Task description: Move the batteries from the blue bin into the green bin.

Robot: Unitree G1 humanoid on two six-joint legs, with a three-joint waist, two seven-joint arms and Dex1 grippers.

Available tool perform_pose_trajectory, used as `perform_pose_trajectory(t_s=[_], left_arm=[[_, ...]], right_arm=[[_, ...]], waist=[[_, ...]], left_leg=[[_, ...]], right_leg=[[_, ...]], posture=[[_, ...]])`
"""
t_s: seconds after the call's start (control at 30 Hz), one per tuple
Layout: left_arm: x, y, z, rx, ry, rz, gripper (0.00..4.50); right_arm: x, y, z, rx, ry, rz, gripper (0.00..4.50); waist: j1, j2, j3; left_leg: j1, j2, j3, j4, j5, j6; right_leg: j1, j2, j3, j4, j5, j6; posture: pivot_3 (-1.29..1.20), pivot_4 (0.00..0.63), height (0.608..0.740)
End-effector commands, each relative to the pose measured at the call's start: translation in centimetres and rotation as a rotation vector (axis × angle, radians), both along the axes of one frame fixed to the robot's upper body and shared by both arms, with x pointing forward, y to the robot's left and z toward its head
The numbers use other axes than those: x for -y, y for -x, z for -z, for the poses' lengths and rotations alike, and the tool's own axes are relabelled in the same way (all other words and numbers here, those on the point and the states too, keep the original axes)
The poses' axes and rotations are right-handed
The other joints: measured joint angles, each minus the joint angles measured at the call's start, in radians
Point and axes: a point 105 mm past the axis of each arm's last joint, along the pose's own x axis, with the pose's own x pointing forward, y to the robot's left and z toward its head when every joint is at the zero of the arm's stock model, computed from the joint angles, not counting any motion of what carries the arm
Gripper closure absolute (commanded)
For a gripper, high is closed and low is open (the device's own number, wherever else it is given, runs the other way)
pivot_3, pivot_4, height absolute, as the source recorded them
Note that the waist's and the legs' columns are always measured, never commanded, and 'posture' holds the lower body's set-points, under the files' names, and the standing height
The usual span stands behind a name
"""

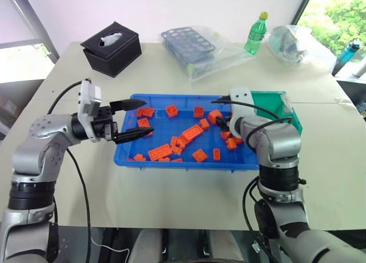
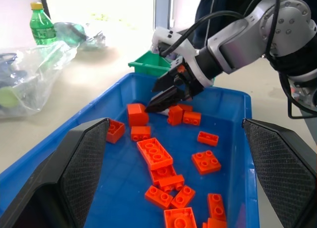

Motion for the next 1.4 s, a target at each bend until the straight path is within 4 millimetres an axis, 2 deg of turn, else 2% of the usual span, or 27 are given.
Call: perform_pose_trajectory(t_s=[0.03,0.23,0.4,0.6,0.77,0.8,0.87,0.9,0.93,1.03,1.1,1.23,1.4], left_arm=[[0.2,0.2,-0.6,0.048,0.001,0.008,0.0],[0.5,0.3,-0.4,0.049,0.012,0.009,0.0],[0.5,0.5,-0.3,0.052,0.016,0.003,0.0],[0.2,0.7,-0.2,0.052,0.015,-0.013,0.0],[0.0,0.7,-0.2,0.054,0.017,-0.022,0.0],[0.0,0.7,-0.2,0.055,0.017,-0.022,0.0],[0.0,0.6,-0.3,0.057,0.017,-0.023,0.0],[0.0,0.6,-0.3,0.059,0.017,-0.023,0.0],[0.0,0.5,-0.3,0.06,0.017,-0.022,0.0],[0.0,0.5,-0.4,0.063,0.016,-0.02,0.0],[0.1,0.4,-0.5,0.066,0.015,-0.018,0.0],[0.1,0.2,-0.6,0.067,0.012,-0.02,0.0],[-0.3,0.1,-0.8,0.067,0.007,-0.025,0.0]], right_arm=[[1.3,0.5,0.0,-0.013,0.002,0.071,0.81],[1.4,0.4,0.5,-0.049,0.003,0.064,0.81],[1.5,-0.7,1.6,-0.086,-0.02,0.089,0.81],[0.5,-1.0,2.7,-0.143,-0.095,0.07,0.81],[-1.0,-0.2,3.0,-0.17,-0.127,0.025,0.81],[-1.2,-0.1,3.1,-0.175,-0.132,0.021,1.33],[-1.2,0.1,3.2,-0.18,-0.141,0.024,1.91],[-1.0,0.0,3.1,-0.178,-0.144,0.035,2.54],[-0.9,0.0,3.1,-0.177,-0.144,0.043,2.9],[-0.9,0.0,2.8,-0.162,-0.153,0.032,4.4],[-1.2,-0.4,1.9,-0.101,-0.168,-0.013,4.4],[-1.7,-1.0,-1.6,0.103,-0.207,-0.133,4.4],[0.9,-0.5,-5.4,0.29,-0.241,-0.16,4.4]], waist=[[0.0,0.0,0.0],[-0.001,0.0,0.0],[-0.002,0.0,0.0],[-0.002,-0.001,0.0],[-0.007,-0.001,-0.001],[-0.008,-0.001,-0.001],[-0.009,-0.001,-0.001],[-0.009,-0.001,-0.001],[-0.01,-0.001,-0.001],[-0.007,-0.001,-0.001],[-0.004,-0.001,-0.001],[-0.008,-0.001,0.0],[-0.007,0.0,0.0]], left_leg=[[0.0,0.0,0.0,0.0,0.0,0.0],[0.0,0.0,0.0,0.0,0.0,0.0],[0.0,0.0,0.0,0.0,0.0,0.0],[0.0,0.0,0.0,0.0,0.0,0.0],[0.0,0.0,0.0,0.0,0.0,0.0],[0.0,0.0,0.0,0.0,0.0,0.0],[0.0,0.0,0.0,0.0,0.0,0.0],[0.001,0.0,0.0,0.0,0.0,0.0],[0.001,0.0,0.0,-0.001,0.0,0.0],[0.001,0.0,0.0,-0.001,0.0,0.0],[0.001,0.0,0.0,-0.001,0.0,0.0],[0.001,0.0,0.0,-0.001,-0.001,0.002],[0.0,0.0,0.0,-0.001,-0.001,0.002]], right_leg=[[0.0,0.0,0.0,0.0,0.0,0.0],[0.0,0.0,0.0,0.0,0.0,0.0],[0.0,0.0,0.0,0.0,0.0,0.0],[0.0,0.0,0.0,0.0,0.0,0.0],[0.0,0.0,0.0,0.0,0.0,0.0],[0.0,0.0,0.0,0.0,0.0,0.0],[0.0,0.0,0.0,0.0,0.0,0.0],[0.0,0.0,0.0,0.0,0.0,0.0],[0.0,0.0,0.0,0.0,0.0,0.0],[0.0,0.0,0.0,0.0,0.0,0.0],[0.001,0.0,0.0,0.0,0.0,0.0],[0.0,0.0,0.0,0.0,0.0,0.0],[0.0,0.0,0.0,0.0,0.0,0.0]], posture=[[0.0,0.15,0.733],[0.0,0.15,0.733],[0.0,0.15,0.733],[0.0,0.15,0.733],[0.0,0.15,0.733],[0.0,0.15,0.733],[0.0,0.15,0.733],[0.0,0.15,0.733],[0.0,0.15,0.733],[0.0,0.15,0.733],[0.0,0.15,0.733],[0.0,0.15,0.733],[0.0,0.15,0.733]])
